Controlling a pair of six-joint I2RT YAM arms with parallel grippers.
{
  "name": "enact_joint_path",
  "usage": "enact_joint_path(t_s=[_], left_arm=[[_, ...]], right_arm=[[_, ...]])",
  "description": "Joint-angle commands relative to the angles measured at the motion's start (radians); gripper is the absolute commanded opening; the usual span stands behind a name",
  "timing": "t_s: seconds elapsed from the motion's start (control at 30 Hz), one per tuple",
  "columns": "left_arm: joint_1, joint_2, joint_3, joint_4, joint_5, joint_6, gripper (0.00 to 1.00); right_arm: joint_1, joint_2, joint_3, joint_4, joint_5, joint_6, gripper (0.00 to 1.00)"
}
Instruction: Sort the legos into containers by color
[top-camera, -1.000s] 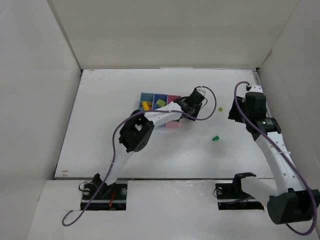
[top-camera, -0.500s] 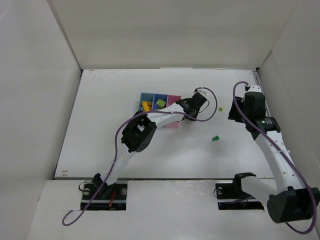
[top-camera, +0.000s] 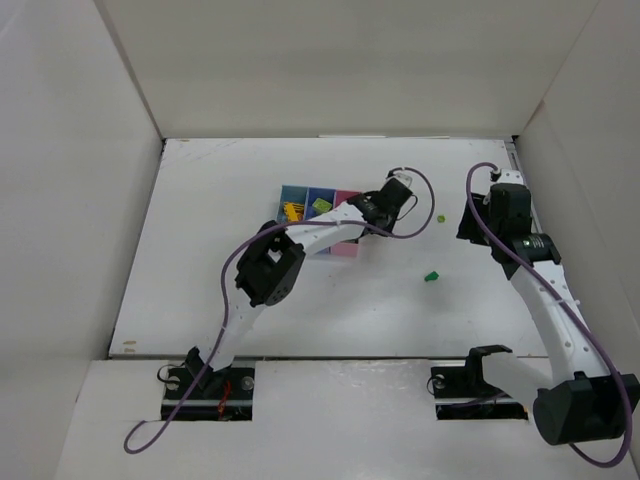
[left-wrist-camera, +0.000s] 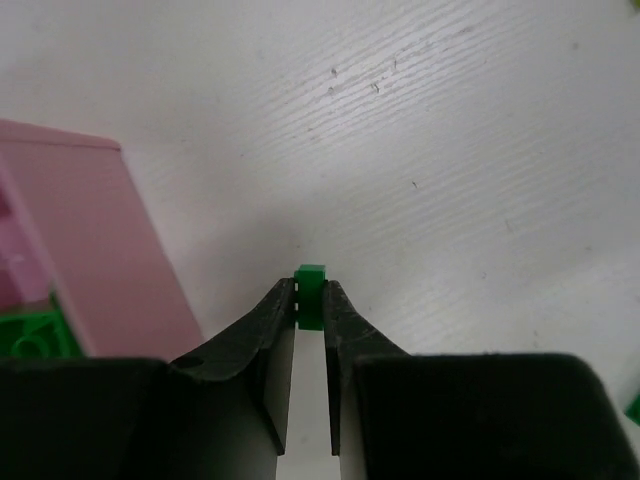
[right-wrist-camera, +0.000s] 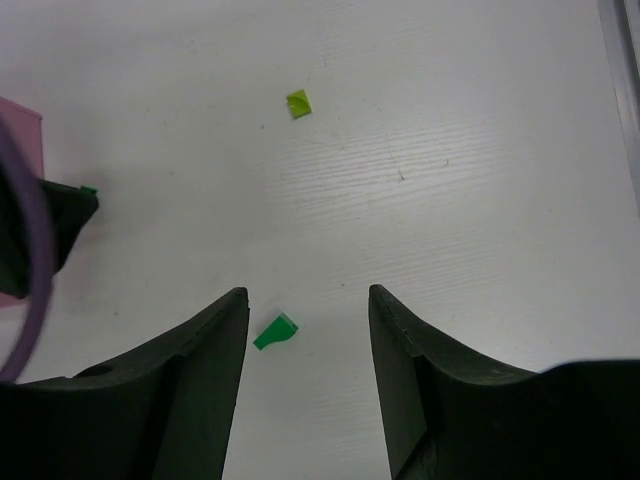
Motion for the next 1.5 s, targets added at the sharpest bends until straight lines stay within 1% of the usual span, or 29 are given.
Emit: enact_joint_path(t_s=[0.0,0.07,0.13,0.2,0.3,0.5,0.57,0.67,0.77,0.83,0.9,1.0,1.03,1.1,1.13,1.27,1.33,1.37,1.43,1.47], left_arm=[[0.0,-0.262,-0.043,0.061,-0.022,0.003,0.06],[0.0,-0.36,-0.086,0.084,-0.032,0.003,0.08],[0.0,-0.414,-0.151,0.104,-0.077,0.002,0.09],[0.031,-0.474,-0.207,0.113,-0.078,0.002,0.09],[0.06,-0.511,-0.253,0.124,-0.088,-0.021,0.09],[0.082,-0.499,-0.295,0.124,-0.117,-0.021,0.1],[0.105,-0.483,-0.286,0.09,-0.137,-0.047,0.1],[0.132,-0.471,-0.307,0.101,-0.127,-0.057,0.1],[0.146,-0.471,-0.323,0.116,-0.075,-0.057,0.15],[0.146,-0.462,-0.335,0.142,-0.052,-0.046,0.22],[0.146,-0.448,-0.347,0.142,-0.052,-0.046,0.25],[0.155,-0.437,-0.338,0.133,-0.03,-0.046,0.27],[0.155,-0.428,-0.338,0.133,-0.03,-0.046,0.29],[0.155,-0.428,-0.338,0.133,-0.018,-0.046,0.29],[0.155,-0.428,-0.338,0.133,-0.018,-0.046,0.32],[0.155,-0.439,-0.338,0.124,-0.018,-0.046,0.32],[0.155,-0.459,-0.347,0.124,-0.018,-0.046,0.32],[0.155,-0.488,-0.373,0.124,-0.018,-0.046,0.41],[0.155,-0.523,-0.396,0.133,-0.03,-0.058,0.71],[0.155,-0.564,-0.411,0.133,-0.03,-0.058,0.79]], right_arm=[[-0.009,-0.024,-0.013,0.035,0.006,0.0,0.56],[-0.009,-0.024,-0.041,0.035,-0.006,0.0,0.56],[-0.009,-0.024,-0.055,0.044,-0.006,0.01,0.56],[-0.009,-0.024,-0.067,0.053,-0.015,0.01,0.56],[-0.018,-0.024,-0.076,0.062,-0.025,0.02,0.56],[-0.018,0.014,-0.076,0.071,-0.034,0.032,0.56],[-0.018,0.014,-0.087,0.082,-0.034,0.043,0.56],[-0.018,0.014,-0.098,0.082,-0.043,0.053,0.56],[-0.018,0.014,-0.107,0.082,-0.043,0.053,0.56],[-0.018,0.014,-0.116,0.082,-0.023,0.053,0.56],[-0.018,0.024,-0.116,0.082,-0.023,0.063,0.56],[-0.018,0.024,-0.125,0.073,-0.023,0.073,0.59],[-0.018,0.024,-0.125,0.073,-0.032,0.073,0.59],[-0.018,0.024,-0.135,0.064,-0.032,0.073,0.59],[-0.018,0.013,-0.135,0.064,-0.032,0.073,0.59],[-0.018,0.002,-0.144,0.045,-0.032,0.073,0.6],[-0.018,0.013,-0.165,0.035,-0.064,0.073,0.61],[-0.018,0.03,-0.187,0.035,-0.087,0.087,0.61],[-0.018,0.048,-0.211,0.062,-0.107,0.105,0.61],[-0.018,0.068,-0.222,0.076,-0.121,0.119,0.63]])
